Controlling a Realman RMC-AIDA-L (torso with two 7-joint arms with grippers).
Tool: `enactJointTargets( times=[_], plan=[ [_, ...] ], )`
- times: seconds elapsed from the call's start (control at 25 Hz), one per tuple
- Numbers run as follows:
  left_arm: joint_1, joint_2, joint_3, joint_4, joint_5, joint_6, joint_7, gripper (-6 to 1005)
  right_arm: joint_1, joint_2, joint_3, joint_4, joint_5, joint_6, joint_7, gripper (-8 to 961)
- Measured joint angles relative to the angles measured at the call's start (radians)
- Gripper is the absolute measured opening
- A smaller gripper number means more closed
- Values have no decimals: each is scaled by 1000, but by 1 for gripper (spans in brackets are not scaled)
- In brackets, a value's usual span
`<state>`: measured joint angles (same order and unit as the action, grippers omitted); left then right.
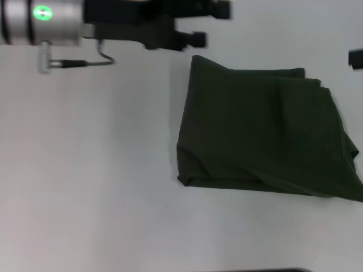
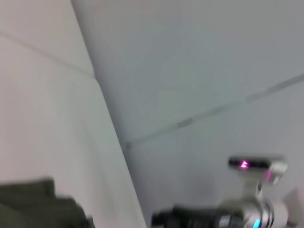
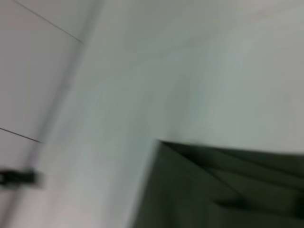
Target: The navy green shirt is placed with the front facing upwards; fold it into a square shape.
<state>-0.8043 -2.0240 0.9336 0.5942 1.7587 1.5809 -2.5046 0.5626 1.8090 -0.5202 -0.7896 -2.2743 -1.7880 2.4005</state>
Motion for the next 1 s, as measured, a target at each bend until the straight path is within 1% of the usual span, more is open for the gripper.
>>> enactJointTargets(
  times=[0.12, 0.24, 0.32, 0.36, 0.48, 0.56, 0.72, 0.88, 1.0],
  plan=[
    [55, 25, -62, 61, 0, 21, -17, 948, 13, 5, -22, 2, -103, 37, -16, 216],
    [91, 52, -101, 85, 0, 42, -28, 949, 22, 11, -49, 3, -146, 74, -27, 332],
    [113, 64, -134, 94, 0, 53, -31, 949, 23, 15, -57, 6, -152, 93, -28, 408],
    [121, 66, -153, 97, 0, 58, -30, 949, 23, 16, -58, 7, -153, 97, -27, 447],
    [145, 70, -211, 100, 0, 75, -23, 948, 13, 19, -59, 9, -155, 122, -21, 459],
    [153, 70, -229, 105, 0, 81, -21, 948, 6, 26, -59, 21, -156, 153, -18, 467],
    [161, 70, -240, 120, 0, 83, -20, 949, 2, 53, -60, 76, -169, 240, -25, 466],
    [158, 69, -247, 128, 1, 84, -20, 949, 8, 85, -68, 118, -181, 322, -29, 465],
    [158, 69, -252, 135, 1, 84, -20, 949, 14, 95, -81, 125, -185, 345, -32, 464]
  ],
)
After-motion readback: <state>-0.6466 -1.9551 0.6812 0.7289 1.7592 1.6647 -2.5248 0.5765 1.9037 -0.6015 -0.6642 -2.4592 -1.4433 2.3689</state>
